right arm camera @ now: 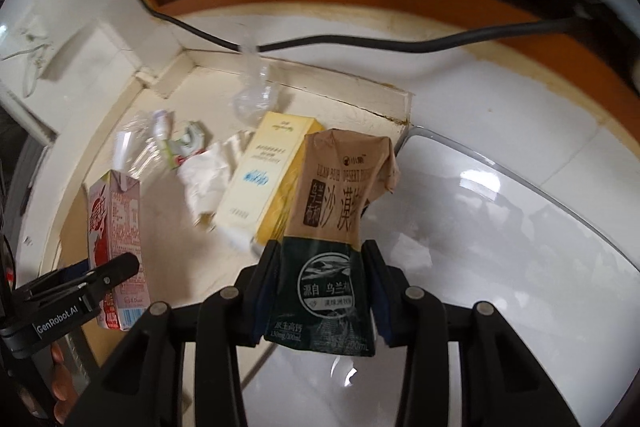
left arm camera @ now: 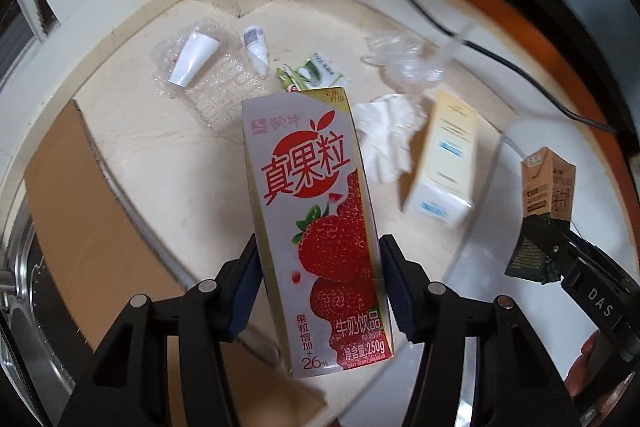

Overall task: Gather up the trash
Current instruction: 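Carry the milk carton and drink pouch down over the bin with both grippers, then open both grippers to drop the carton and pouch into the bin, then raise both tools back up toward the counter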

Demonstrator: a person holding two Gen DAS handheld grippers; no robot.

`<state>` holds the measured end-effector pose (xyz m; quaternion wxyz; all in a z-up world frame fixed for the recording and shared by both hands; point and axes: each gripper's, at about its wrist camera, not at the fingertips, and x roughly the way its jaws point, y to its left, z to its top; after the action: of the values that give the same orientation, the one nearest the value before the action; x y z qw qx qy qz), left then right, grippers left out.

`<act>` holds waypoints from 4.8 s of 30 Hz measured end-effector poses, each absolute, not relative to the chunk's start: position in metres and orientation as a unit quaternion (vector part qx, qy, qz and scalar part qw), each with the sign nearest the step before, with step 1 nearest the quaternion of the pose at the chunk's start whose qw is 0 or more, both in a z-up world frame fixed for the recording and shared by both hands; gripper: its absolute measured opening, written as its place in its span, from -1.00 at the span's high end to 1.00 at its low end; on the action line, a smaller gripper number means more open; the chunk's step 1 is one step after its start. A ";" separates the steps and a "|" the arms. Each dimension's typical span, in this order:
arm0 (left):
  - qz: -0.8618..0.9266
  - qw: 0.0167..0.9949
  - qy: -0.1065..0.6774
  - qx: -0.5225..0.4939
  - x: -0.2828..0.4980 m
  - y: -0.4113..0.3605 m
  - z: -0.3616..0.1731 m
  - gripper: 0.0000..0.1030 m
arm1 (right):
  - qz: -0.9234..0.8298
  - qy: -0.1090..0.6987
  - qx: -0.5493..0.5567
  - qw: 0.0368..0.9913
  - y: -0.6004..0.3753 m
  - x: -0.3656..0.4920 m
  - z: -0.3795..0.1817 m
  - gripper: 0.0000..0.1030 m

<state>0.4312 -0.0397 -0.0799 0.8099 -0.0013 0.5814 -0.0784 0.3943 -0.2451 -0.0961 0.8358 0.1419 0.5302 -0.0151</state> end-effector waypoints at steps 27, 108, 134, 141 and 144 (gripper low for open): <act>-0.121 0.836 0.535 0.017 0.120 -0.024 -0.001 -0.07 | 0.157 0.498 0.082 0.849 -0.205 0.126 -0.018 0.21; -0.122 0.787 0.604 0.029 0.089 0.018 -0.424 -0.36 | 0.112 0.611 0.045 0.782 -0.122 0.085 -0.449 0.05; -0.142 0.861 0.487 0.029 0.016 -0.010 -0.098 -0.37 | 0.154 0.507 0.040 0.847 -0.160 0.017 -0.125 0.05; -0.128 0.883 0.452 0.007 0.008 -0.008 -0.026 -0.39 | 0.183 0.458 0.050 0.869 -0.170 0.017 -0.058 0.05; -0.124 0.891 0.436 0.020 0.010 -0.014 -0.007 -0.39 | 0.190 0.441 0.047 0.876 -0.175 0.019 -0.036 0.04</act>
<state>0.0095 -0.0138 -0.0068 0.8912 0.0203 0.4358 -0.1242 0.0190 -0.1746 -0.0363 0.8758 0.0471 0.4412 0.1901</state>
